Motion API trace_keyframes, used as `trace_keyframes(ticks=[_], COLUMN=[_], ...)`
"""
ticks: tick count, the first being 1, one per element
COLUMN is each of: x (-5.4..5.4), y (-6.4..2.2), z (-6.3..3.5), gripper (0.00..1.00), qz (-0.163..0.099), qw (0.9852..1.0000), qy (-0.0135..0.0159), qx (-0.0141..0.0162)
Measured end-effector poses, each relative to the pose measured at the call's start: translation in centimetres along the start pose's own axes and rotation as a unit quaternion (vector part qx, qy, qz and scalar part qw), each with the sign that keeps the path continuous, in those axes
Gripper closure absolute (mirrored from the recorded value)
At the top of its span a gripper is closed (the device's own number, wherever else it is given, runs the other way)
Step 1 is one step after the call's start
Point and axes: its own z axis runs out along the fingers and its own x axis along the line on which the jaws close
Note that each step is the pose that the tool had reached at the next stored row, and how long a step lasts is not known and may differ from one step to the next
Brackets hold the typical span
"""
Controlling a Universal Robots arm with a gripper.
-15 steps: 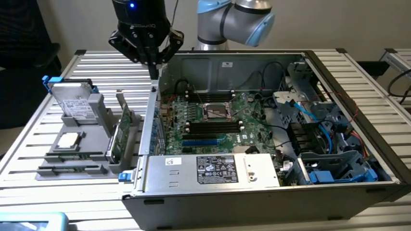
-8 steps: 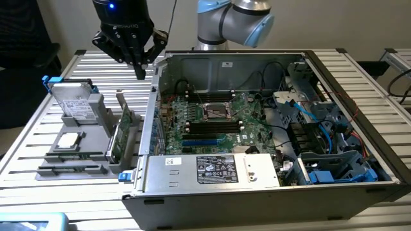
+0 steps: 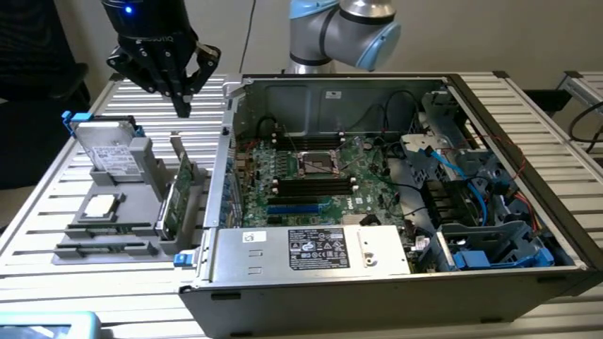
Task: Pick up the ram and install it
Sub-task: 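Reach for the ram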
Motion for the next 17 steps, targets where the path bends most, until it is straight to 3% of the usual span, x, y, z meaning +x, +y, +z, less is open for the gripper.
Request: trace_keyframes(ticks=[4,17], x=[1.2,3.3], y=[-0.53,-4.22], z=[0.30,2.01], gripper=[0.89,0.89], qz=[0.000,0.000], qw=[1.0000,1.0000], qy=[0.0000,0.0035], qx=[0.0000,-0.0005])
